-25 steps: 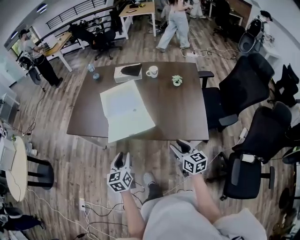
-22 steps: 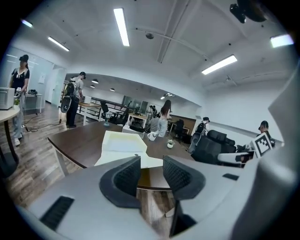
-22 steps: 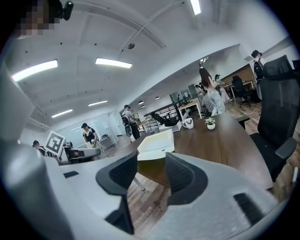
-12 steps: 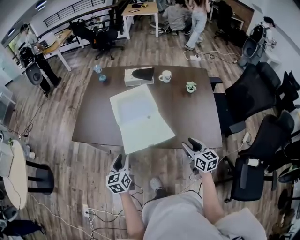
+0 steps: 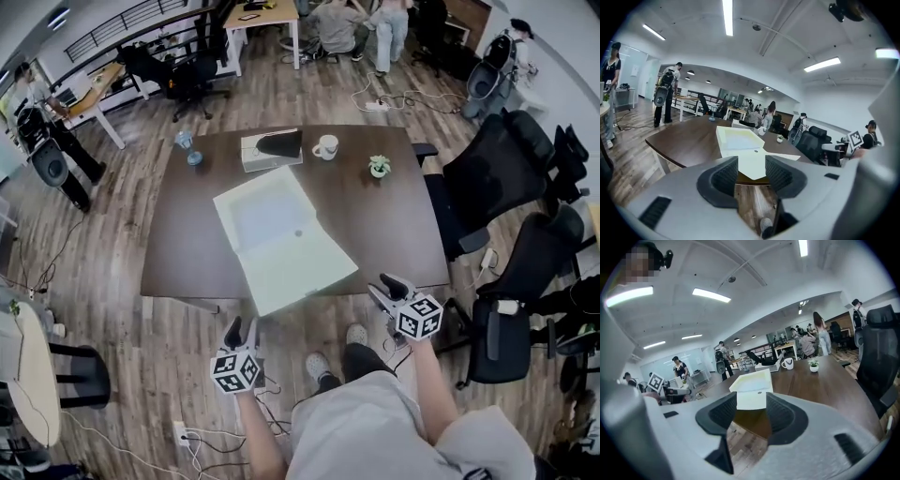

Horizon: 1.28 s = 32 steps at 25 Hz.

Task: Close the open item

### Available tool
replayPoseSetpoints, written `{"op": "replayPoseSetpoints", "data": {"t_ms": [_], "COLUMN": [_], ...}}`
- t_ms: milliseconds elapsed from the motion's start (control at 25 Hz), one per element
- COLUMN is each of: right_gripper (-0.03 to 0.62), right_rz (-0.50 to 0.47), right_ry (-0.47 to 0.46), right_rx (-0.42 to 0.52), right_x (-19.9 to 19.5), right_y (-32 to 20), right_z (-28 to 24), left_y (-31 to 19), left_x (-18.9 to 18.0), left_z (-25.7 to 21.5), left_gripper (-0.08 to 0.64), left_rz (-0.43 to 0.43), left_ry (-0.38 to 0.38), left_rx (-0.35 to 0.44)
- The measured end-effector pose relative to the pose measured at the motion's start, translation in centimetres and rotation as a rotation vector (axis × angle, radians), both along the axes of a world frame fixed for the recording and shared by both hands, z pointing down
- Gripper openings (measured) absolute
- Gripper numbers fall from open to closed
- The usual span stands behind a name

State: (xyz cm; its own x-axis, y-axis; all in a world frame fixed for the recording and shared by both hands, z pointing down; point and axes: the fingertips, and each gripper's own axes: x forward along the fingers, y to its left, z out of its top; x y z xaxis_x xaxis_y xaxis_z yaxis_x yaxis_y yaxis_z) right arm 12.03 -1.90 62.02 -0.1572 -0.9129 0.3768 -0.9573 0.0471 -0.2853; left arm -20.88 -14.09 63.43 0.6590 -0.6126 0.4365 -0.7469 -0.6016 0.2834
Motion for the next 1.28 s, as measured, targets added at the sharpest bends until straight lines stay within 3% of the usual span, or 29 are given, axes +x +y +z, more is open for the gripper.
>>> {"op": "replayPoseSetpoints", "data": {"t_ms": [200,480,680,920,1040,1280], "right_gripper": [0.202,0.224,0.239,0.252,0.261,0.276], "right_rz": [-0.097,-0.269,-0.39,-0.52,-0.533,-0.516], "right_ry": [0.121,0.223,0.273,0.37,0.366,0.407], "right_rx": [-0.055,-0.075,-0.065,-0.068,-0.061,-0.098], "right_x": [0.9,-1.3,-3.6,-5.1,-5.4,-3.3], "right_y": [-0.2,-2.5,-4.3,-4.7,-4.3,-3.7], "right_z": [0.4,1.9,2.3,3.3,3.6,5.7], "left_y": [0.3,2.0,0.8,0.8,0.5,0.5], "left_x": [0.6,0.2,0.3,1.2,0.0,0.7], "left_z": [0.7,2.9,4.0,5.0,6.0,7.8], "left_gripper": [0.175,0.183,0.19,0.198,0.203,0.213], "left_rz": [0.097,0.145,0.172,0.311,0.319,0.384], "left_ry": [-0.046,-0.074,-0.137,-0.243,-0.32,-0.349], "left_rx": [0.022,0.012,0.074,0.167,0.192,0.204]}}
